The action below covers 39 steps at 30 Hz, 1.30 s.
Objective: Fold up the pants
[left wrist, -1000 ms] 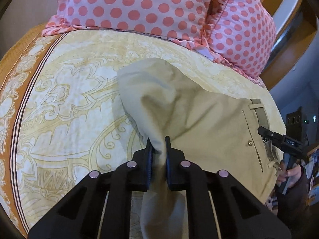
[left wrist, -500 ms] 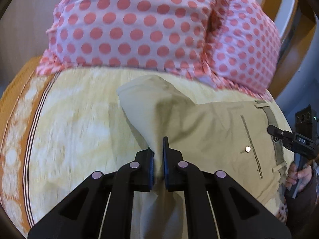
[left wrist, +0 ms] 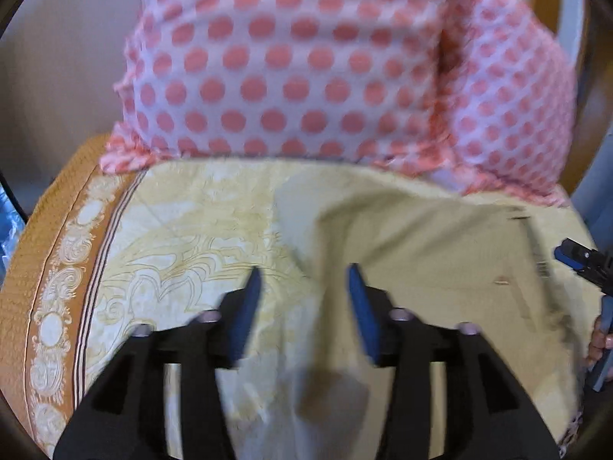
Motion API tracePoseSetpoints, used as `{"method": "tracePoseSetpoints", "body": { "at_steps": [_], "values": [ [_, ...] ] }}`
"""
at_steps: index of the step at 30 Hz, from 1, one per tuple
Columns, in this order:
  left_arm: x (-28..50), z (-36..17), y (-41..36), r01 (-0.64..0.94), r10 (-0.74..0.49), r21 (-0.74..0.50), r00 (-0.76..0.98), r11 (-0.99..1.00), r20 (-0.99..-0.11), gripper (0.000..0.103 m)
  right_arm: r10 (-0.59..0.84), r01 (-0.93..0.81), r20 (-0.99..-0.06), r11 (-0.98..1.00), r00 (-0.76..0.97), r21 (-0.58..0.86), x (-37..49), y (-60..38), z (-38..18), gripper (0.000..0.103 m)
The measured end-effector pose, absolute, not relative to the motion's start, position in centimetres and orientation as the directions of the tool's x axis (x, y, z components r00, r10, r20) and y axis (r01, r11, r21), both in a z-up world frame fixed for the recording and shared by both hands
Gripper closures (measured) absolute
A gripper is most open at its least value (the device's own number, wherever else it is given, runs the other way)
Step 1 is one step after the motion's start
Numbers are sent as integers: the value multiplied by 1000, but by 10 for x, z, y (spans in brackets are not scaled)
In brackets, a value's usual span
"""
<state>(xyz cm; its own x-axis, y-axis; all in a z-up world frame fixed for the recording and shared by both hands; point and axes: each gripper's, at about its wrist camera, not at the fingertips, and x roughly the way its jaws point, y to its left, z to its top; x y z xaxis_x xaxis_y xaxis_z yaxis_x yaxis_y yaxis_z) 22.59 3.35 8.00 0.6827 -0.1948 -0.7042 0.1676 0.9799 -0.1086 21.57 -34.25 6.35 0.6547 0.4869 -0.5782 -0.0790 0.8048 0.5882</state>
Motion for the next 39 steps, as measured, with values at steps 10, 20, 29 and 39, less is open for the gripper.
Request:
{"method": "tracePoseSetpoints", "body": {
  "at_steps": [10,20,29,39],
  "values": [
    [233,39,7,220,-356,-281,509,934,-783,42,664,52,-500,573,555,818,225,-332,10,35],
    [140,57,-8,134,-32,98,732,986,-680,11,331,-14,-608,885,722,465,139,-297,62,2],
    [37,33,-4,82,10,115,770,990,-638,4,125,-41,-588,987,799,154,42,-212,39,2],
    [13,11,-2,53,26,110,783,993,-622,2,25,-18,-600,1000,800,18,24,-175,11,2]
  ]
}}
